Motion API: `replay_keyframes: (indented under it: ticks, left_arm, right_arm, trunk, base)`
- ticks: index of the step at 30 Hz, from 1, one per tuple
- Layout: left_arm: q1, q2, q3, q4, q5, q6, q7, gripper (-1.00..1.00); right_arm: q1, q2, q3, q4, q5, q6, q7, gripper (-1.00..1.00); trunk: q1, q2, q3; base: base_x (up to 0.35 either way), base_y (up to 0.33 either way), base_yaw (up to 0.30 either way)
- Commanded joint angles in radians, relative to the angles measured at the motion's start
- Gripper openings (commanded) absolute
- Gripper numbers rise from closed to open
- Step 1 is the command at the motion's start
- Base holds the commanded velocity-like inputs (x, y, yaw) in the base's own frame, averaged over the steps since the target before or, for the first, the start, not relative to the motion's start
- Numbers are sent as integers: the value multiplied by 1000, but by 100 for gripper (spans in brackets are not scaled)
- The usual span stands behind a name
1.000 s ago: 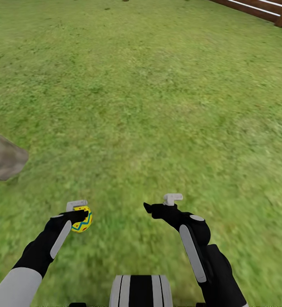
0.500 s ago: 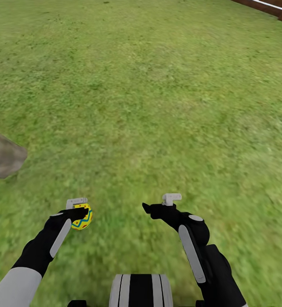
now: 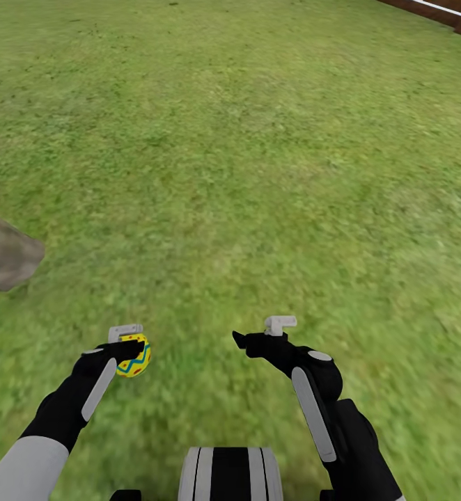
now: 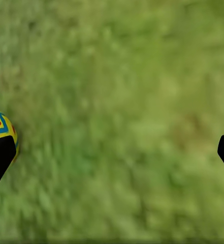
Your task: Take the three Easter eggs out of the wicker basket on the lawn in the garden, then place them on the lawn next to a single tree (choose any tree) so that all three eggs are next to the same tree and none are left in the basket.
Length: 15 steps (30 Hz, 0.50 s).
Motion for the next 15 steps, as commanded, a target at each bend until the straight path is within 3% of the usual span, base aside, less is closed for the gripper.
replay_keyframes:
  ticks: [1, 6, 15]
  left_arm:
    - [0, 1, -4, 31, 20, 2, 8, 100]
    - [0, 1, -3, 31, 20, 2, 8, 100]
    - [0, 1, -3, 33, 20, 5, 8, 100]
  right_arm:
    - [0, 0, -1, -1, 2, 5, 3, 100]
    - [0, 0, -1, -1, 2, 5, 3, 100]
    - [0, 0, -1, -2, 2, 5, 3, 100]
  trunk:
    - [0, 0, -1]
    - [0, 0, -1]
    - [-4, 2, 34]
  base:
    - [0, 0, 0]
    - [0, 0, 0]
    - [0, 0, 0]
